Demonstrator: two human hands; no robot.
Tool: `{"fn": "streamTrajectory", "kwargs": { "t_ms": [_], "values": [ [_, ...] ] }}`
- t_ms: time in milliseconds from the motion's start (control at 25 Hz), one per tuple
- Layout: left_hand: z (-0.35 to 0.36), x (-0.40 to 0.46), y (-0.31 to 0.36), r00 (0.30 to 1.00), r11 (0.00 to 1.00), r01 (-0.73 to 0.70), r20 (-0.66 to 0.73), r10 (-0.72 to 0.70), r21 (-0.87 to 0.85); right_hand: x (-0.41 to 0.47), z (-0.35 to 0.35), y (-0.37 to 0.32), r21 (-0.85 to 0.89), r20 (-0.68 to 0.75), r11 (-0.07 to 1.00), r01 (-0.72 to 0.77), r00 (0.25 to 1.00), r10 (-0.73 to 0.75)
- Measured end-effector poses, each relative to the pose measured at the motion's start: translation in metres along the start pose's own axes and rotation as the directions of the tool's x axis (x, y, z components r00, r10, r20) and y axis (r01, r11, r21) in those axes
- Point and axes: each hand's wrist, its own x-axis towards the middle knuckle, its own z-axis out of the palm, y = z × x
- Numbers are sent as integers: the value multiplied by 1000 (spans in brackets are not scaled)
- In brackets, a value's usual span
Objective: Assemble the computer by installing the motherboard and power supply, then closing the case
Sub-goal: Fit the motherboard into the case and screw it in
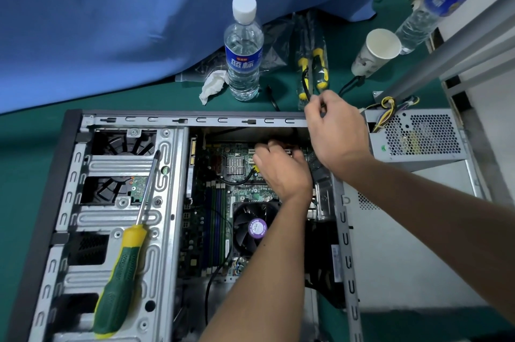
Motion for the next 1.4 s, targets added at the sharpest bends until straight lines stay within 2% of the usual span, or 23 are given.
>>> {"fn": "streamTrajectory", "kwargs": {
  "t_ms": [520,1400],
  "values": [
    [5,1,-2,999,998,-36,2,36,43,1,1,0,4,5,1000,-3,1000,3],
    [6,3,-2,999,999,-8,-35,7,-32,1,-1,-2,16,14,1000,-13,1000,12]
  ]
}}
